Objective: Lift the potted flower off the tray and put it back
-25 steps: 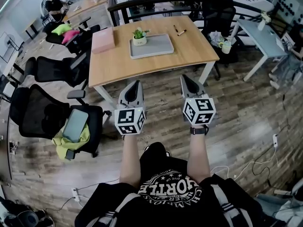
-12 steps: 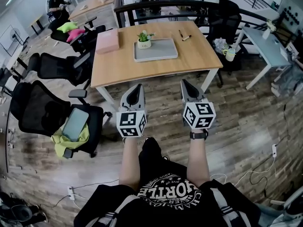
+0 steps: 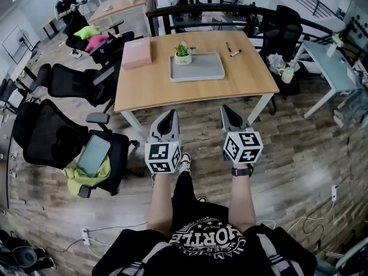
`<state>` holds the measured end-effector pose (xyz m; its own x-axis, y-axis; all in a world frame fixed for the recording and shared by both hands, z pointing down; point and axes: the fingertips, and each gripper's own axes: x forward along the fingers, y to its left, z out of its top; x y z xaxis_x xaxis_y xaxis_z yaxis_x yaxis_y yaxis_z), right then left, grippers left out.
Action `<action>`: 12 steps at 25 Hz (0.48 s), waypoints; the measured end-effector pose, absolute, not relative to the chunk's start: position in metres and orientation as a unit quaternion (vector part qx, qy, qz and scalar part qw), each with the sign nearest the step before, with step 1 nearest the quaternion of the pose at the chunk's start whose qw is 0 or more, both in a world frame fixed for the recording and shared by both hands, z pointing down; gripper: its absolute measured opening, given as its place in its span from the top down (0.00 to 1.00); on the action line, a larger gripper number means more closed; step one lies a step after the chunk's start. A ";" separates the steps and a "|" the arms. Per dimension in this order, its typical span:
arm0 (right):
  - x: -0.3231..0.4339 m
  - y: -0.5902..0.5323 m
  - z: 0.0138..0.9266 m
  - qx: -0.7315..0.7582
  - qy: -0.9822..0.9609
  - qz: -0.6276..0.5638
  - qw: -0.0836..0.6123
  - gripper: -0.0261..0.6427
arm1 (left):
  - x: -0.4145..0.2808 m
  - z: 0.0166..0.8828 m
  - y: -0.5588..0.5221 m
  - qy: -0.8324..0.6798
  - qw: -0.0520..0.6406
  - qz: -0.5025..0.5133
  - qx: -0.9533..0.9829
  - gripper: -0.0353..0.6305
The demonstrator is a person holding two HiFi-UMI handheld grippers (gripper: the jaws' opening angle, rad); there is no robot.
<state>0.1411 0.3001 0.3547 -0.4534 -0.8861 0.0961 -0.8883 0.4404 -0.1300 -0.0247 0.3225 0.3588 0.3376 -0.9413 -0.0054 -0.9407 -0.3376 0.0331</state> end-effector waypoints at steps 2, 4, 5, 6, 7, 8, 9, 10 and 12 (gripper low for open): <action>0.131 0.287 0.359 0.520 -0.850 0.085 0.008 0.93 | -0.031 0.362 0.312 -0.575 0.011 -0.006 0.818 0.92; 0.117 0.273 0.363 0.515 -0.852 0.088 0.012 0.93 | -0.042 0.366 0.300 -0.578 0.012 0.000 0.816 0.92; 0.113 0.267 0.364 0.513 -0.854 0.088 0.013 0.93 | -0.045 0.367 0.293 -0.580 0.014 0.001 0.815 0.92; 0.111 0.261 0.364 0.512 -0.854 0.089 0.014 0.93 | -0.048 0.367 0.286 -0.581 0.016 -0.001 0.814 0.92; 0.109 0.255 0.363 0.511 -0.855 0.088 0.015 0.93 | -0.049 0.365 0.279 -0.581 0.017 -0.003 0.814 0.92; 0.108 0.248 0.361 0.511 -0.855 0.087 0.016 0.93 | -0.050 0.363 0.271 -0.581 0.017 -0.004 0.814 0.92; 0.108 0.241 0.360 0.513 -0.854 0.087 0.016 0.93 | -0.050 0.361 0.264 -0.580 0.016 -0.005 0.814 0.92; 0.107 0.233 0.360 0.516 -0.852 0.087 0.014 0.93 | -0.051 0.359 0.256 -0.579 0.015 -0.004 0.815 0.92; 0.109 0.215 0.361 0.525 -0.846 0.091 0.011 0.93 | -0.052 0.359 0.239 -0.575 0.014 -0.001 0.818 0.92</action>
<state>0.1089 0.2149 0.3606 -0.4483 -0.8866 0.1142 -0.8905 0.4320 -0.1427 -0.0517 0.2394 0.3587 0.3377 -0.9411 0.0148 -0.9411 -0.3373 0.0245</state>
